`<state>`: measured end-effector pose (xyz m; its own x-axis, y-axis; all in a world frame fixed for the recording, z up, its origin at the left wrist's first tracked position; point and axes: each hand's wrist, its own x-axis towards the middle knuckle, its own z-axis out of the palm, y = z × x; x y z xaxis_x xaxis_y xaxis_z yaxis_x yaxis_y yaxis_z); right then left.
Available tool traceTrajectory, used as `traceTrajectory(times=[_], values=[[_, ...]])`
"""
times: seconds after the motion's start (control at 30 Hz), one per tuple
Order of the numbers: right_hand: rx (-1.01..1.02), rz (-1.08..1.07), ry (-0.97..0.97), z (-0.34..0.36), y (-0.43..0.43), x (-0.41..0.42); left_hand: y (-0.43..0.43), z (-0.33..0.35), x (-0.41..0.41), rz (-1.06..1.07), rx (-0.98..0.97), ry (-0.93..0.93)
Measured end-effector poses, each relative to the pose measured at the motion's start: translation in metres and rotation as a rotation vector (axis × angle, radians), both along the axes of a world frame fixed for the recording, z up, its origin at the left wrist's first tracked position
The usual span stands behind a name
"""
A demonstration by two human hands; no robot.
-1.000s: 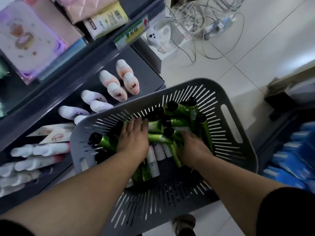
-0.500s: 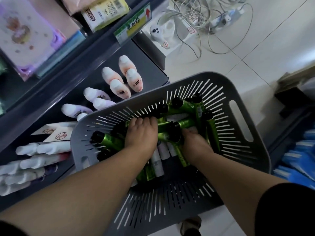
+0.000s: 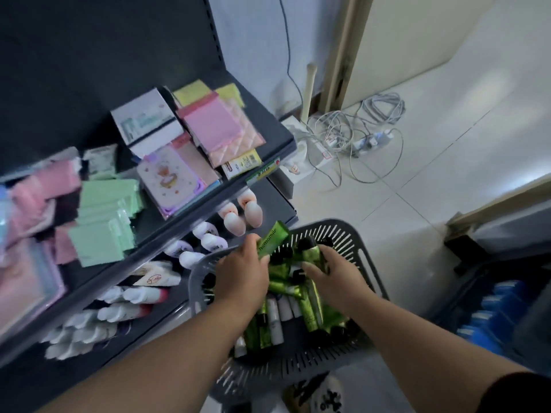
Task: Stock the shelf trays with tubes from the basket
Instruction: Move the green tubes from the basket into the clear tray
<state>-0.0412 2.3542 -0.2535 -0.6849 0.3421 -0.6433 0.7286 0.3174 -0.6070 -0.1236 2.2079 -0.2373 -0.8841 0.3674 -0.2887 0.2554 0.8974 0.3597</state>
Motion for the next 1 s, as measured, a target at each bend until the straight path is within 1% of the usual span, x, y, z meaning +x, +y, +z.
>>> traceTrajectory(times=[0.1, 0.23, 0.37, 0.47, 0.6, 0.77, 0.9, 1.0], values=[[-0.015, 0.030, 0.079, 0.063, 0.003, -0.015, -0.010, 0.059, -0.004, 0.117, 0.113, -0.012], [-0.097, 0.085, 0.141, 0.150, -0.007, -0.032, -0.032, 0.139, -0.005, 0.321, 0.227, 0.029], [-0.229, 0.180, 0.234, 0.224, -0.029, -0.042, -0.065, 0.213, -0.001, 0.437, 0.282, 0.169], [-0.330, 0.156, 0.288, 0.274, -0.054, -0.046, -0.094, 0.263, 0.003, 0.502, 0.357, 0.278], [-0.352, 0.225, 0.378, 0.329, -0.092, -0.050, -0.134, 0.321, 0.016, 0.569, 0.429, 0.390], [-0.354, 0.339, 0.419, 0.392, -0.142, -0.041, -0.198, 0.375, 0.041, 0.577, 0.471, 0.502], [-0.271, 0.396, 0.476, 0.435, -0.200, -0.019, -0.265, 0.406, 0.066, 0.573, 0.532, 0.578], [-0.226, 0.387, 0.565, 0.460, -0.250, -0.002, -0.314, 0.425, 0.086, 0.567, 0.567, 0.609]])
